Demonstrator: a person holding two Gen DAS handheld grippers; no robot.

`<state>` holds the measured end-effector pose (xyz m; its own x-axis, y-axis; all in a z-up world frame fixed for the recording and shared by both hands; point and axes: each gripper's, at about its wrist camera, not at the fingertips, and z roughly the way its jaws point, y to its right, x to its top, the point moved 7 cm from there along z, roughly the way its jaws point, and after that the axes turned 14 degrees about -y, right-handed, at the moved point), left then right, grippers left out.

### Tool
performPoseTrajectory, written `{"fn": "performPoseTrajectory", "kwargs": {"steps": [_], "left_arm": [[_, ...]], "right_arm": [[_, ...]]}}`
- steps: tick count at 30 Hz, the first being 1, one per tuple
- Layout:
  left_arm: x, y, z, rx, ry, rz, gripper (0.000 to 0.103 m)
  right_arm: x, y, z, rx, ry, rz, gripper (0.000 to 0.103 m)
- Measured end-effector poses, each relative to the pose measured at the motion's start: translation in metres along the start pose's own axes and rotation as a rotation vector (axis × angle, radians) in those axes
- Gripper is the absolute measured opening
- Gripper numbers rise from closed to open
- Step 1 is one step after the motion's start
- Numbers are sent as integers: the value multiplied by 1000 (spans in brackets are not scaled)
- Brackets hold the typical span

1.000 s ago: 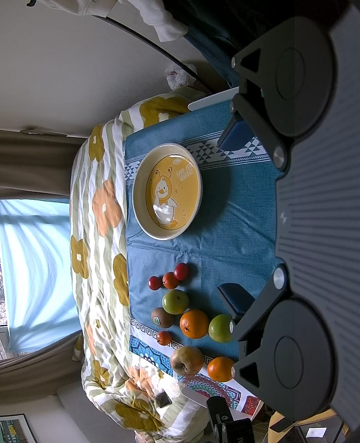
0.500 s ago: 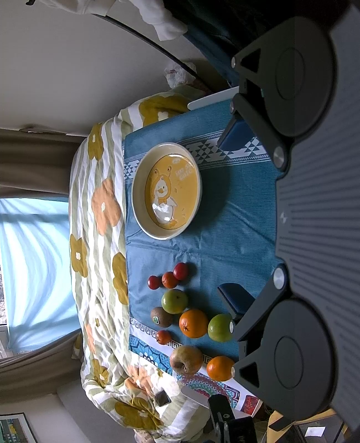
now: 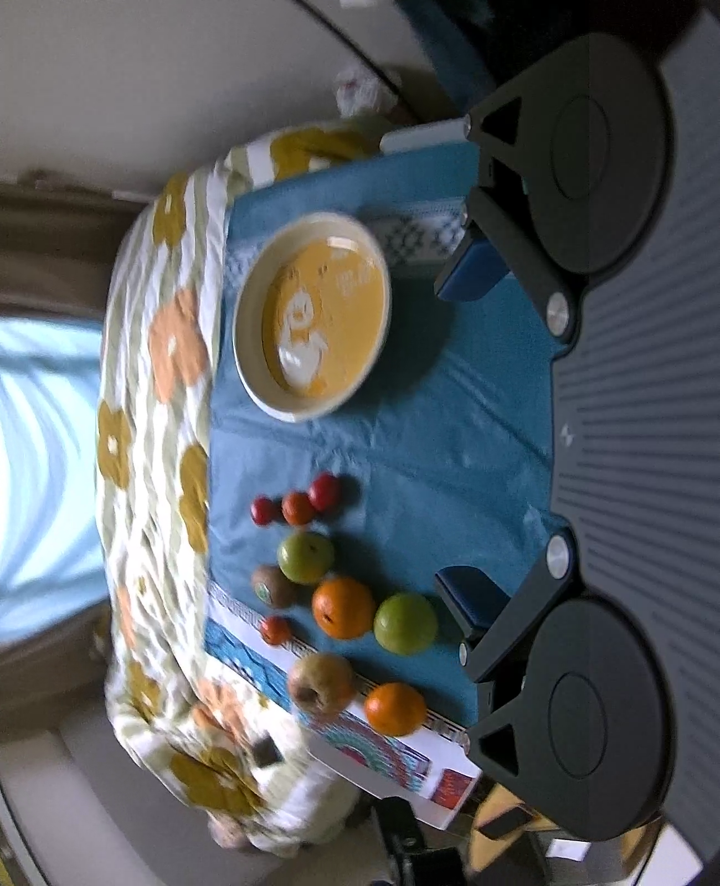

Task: Organize fruits
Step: 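Grasp the small orange with the left tool while the right tool grasps the green pomelo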

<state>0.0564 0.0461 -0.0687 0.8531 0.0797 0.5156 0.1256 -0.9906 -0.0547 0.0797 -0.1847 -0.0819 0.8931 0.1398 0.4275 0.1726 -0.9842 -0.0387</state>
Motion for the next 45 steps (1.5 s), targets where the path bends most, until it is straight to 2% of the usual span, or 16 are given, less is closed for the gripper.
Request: {"fn": "performPoseTrajectory", "kwargs": {"steps": [4, 9, 18, 23, 28, 35, 38, 45], "left_arm": [[1, -16, 27, -18, -11, 27, 103], [3, -27, 60, -20, -24, 140, 103], [2, -36, 119, -88, -115, 282, 94], [6, -25, 141, -118, -130, 361, 90], [11, -14, 158, -144, -135, 433, 87], [10, -4, 173, -163, -154, 492, 74], [10, -6, 175, -161, -154, 493, 64], [10, -11, 174, -179, -152, 490, 64]], "right_arm": [[4, -14, 24, 28, -22, -34, 103], [13, -32, 52, 62, -44, -27, 103], [31, -69, 96, 145, -83, 73, 103], [37, -89, 120, 188, -122, 135, 103], [43, -102, 138, 184, -141, 141, 103], [43, -110, 155, 185, -182, 164, 103], [44, -113, 159, 188, -192, 163, 103], [44, -120, 162, 182, -209, 145, 92]]}}
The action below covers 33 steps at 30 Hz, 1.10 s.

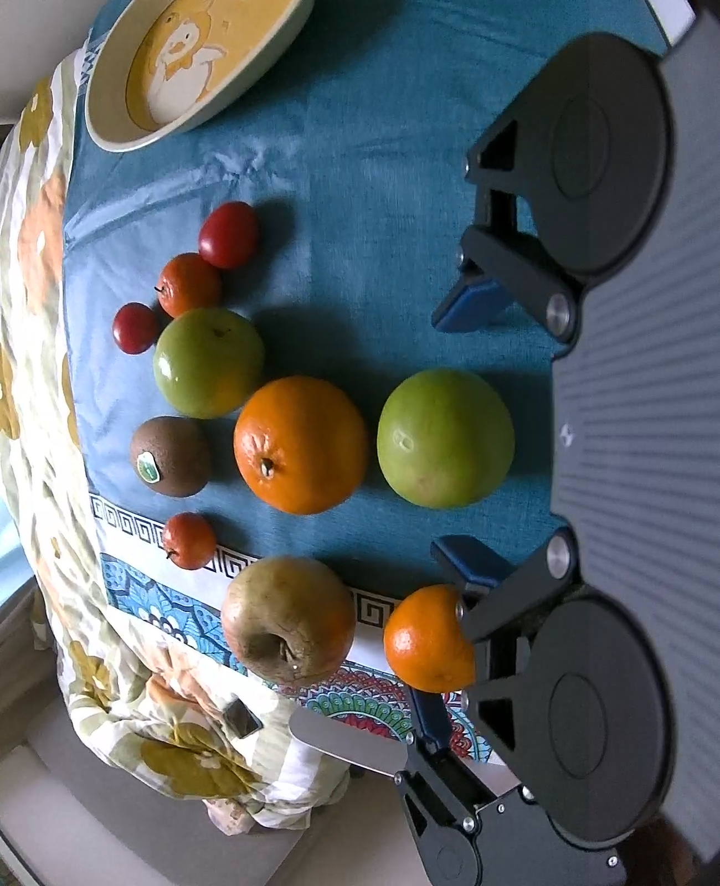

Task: Organize fruits
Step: 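Grasp the small orange with the left tool while the right tool grasps the green pomelo, then carry the orange in the left tool and the pomelo in the right tool over the white bowl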

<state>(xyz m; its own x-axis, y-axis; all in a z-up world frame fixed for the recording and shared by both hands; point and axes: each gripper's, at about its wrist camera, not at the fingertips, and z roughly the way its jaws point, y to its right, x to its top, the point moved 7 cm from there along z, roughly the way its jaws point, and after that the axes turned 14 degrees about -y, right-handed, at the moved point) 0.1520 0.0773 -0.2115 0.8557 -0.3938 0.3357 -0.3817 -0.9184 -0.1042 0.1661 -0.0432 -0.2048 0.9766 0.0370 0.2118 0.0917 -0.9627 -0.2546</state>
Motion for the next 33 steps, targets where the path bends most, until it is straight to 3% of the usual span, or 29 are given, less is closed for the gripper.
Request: {"fn": "performPoseTrajectory", "kwargs": {"steps": [9, 11, 23, 33], "left_arm": [[-7, -3, -2, 7, -2, -27, 63], [-8, -4, -3, 9, -2, -36, 63], [-6, -10, -39, -8, 43, -92, 63], [34, 7, -90, -1, 132, -73, 63]], "right_arm": [[1, -1, 2, -17, -4, -17, 79], [1, -2, 1, -15, 1, -22, 69], [2, -2, -27, -44, 40, -32, 69], [8, 31, -93, -49, 143, 36, 69]]}}
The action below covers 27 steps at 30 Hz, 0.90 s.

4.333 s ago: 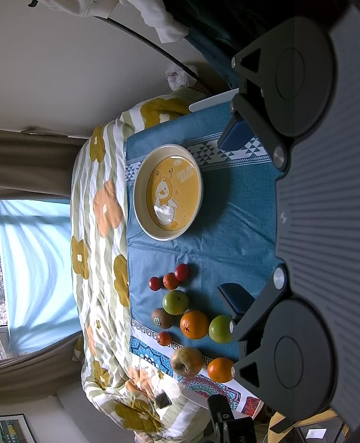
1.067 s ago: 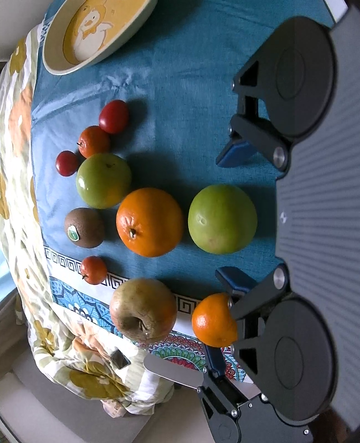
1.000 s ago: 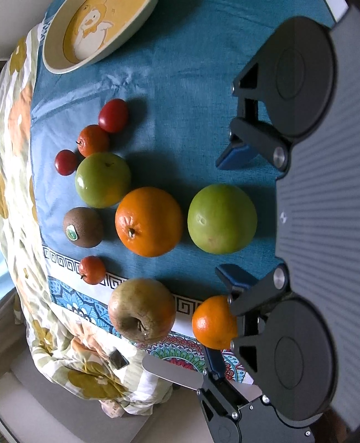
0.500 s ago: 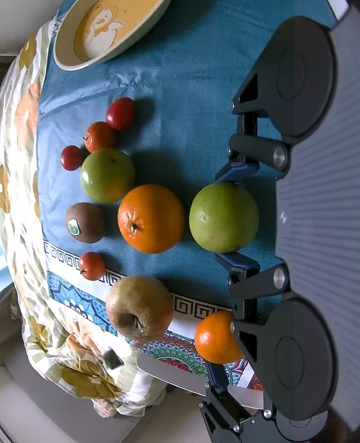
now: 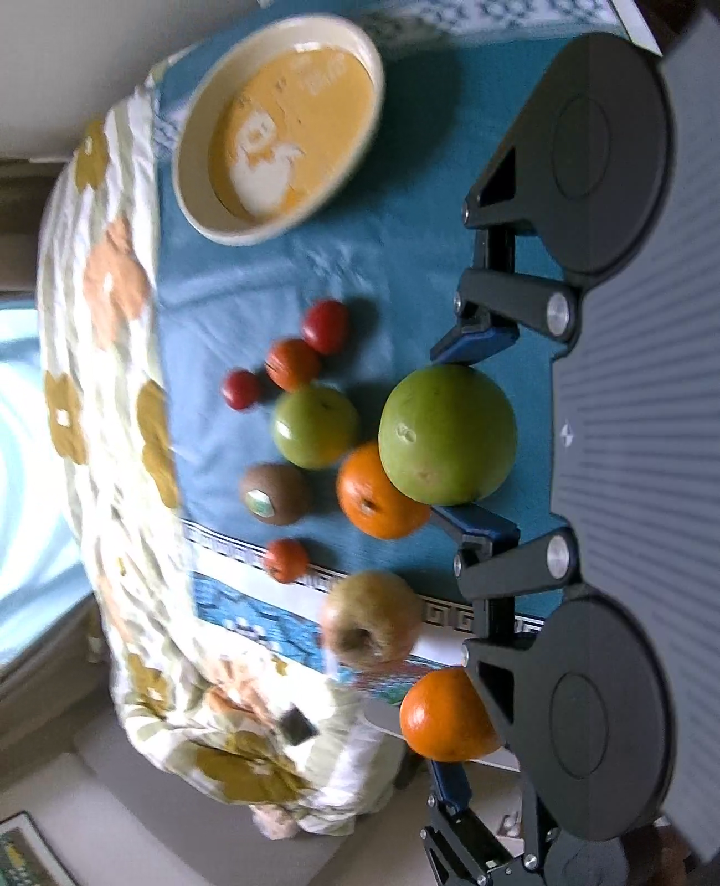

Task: Organize fruits
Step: 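Carry the orange in the left tool and the pomelo in the right tool over the white bowl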

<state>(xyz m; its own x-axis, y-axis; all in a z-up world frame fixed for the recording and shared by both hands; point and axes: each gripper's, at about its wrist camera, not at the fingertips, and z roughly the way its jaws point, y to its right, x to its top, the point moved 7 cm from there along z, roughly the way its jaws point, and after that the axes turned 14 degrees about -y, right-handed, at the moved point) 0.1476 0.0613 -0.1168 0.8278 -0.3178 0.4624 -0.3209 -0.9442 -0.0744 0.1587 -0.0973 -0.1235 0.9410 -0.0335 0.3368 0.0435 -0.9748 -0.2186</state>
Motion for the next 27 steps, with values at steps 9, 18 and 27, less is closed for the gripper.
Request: {"fn": "performPoseTrajectory", "kwargs": {"steps": [9, 18, 27], "left_arm": [[39, 42, -19, 25, 45, -47, 63], [85, 99, -6, 5, 44, -75, 63], [137, 153, 38, -23, 34, -62, 63]], "right_arm": [[19, 64, -45, -25, 56, -7, 69], [43, 138, -62, -42, 57, -46, 69], [81, 206, -54, -61, 60, -65, 69]]}}
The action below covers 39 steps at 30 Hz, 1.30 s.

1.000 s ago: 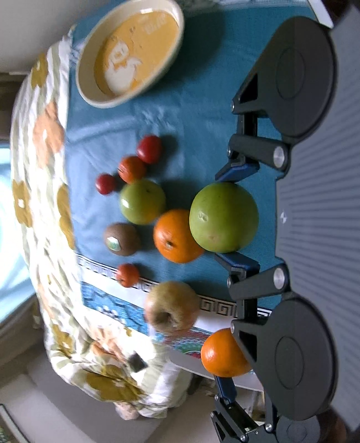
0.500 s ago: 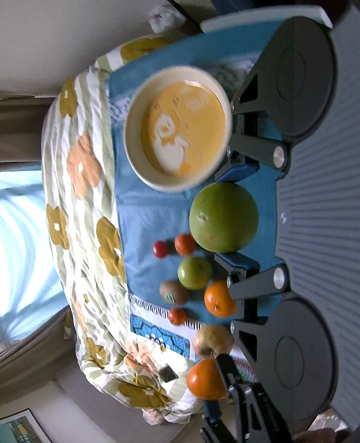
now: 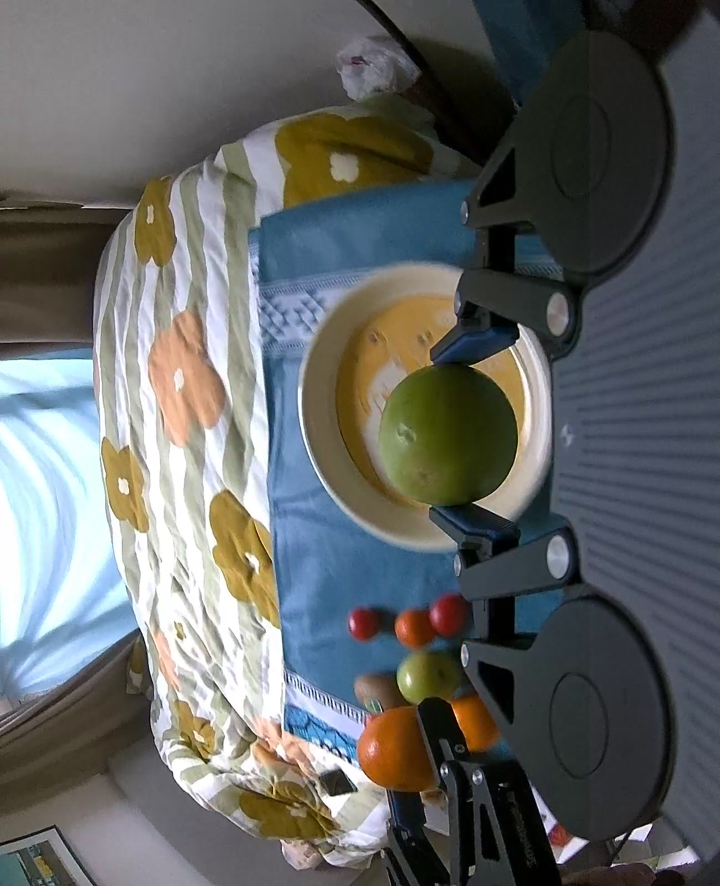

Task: Organize fruits
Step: 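Carry the orange in the left tool and the pomelo in the right tool over the white bowl, then open the left tool to drop the orange in the bowl while the right tool releases the pomelo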

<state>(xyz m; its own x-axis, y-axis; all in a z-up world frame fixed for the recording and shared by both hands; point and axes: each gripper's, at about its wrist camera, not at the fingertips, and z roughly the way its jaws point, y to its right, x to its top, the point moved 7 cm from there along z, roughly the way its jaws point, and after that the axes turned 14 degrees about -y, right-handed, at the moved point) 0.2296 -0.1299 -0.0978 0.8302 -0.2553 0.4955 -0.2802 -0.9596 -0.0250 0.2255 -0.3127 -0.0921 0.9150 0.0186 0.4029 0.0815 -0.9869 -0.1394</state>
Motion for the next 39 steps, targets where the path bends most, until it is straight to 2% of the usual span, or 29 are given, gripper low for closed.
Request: {"fn": "performPoseTrajectory", "kwargs": {"steps": [10, 20, 25, 27, 28, 39], "left_arm": [[52, 53, 72, -23, -47, 83, 63], [73, 88, 139, -32, -110, 157, 63], [79, 97, 148, -12, -97, 184, 66], [83, 99, 143, -3, -66, 195, 88], [85, 99, 139, -4, -49, 200, 91], [79, 70, 114, 6, -29, 141, 92]], "right_arm": [[35, 65, 34, -6, -7, 54, 69], [49, 95, 62, 4, -32, 99, 69], [52, 101, 66, 10, -31, 117, 69], [52, 103, 67, 12, -30, 124, 69], [53, 104, 66, 13, -30, 126, 69], [55, 96, 69, 17, -37, 101, 69]]}}
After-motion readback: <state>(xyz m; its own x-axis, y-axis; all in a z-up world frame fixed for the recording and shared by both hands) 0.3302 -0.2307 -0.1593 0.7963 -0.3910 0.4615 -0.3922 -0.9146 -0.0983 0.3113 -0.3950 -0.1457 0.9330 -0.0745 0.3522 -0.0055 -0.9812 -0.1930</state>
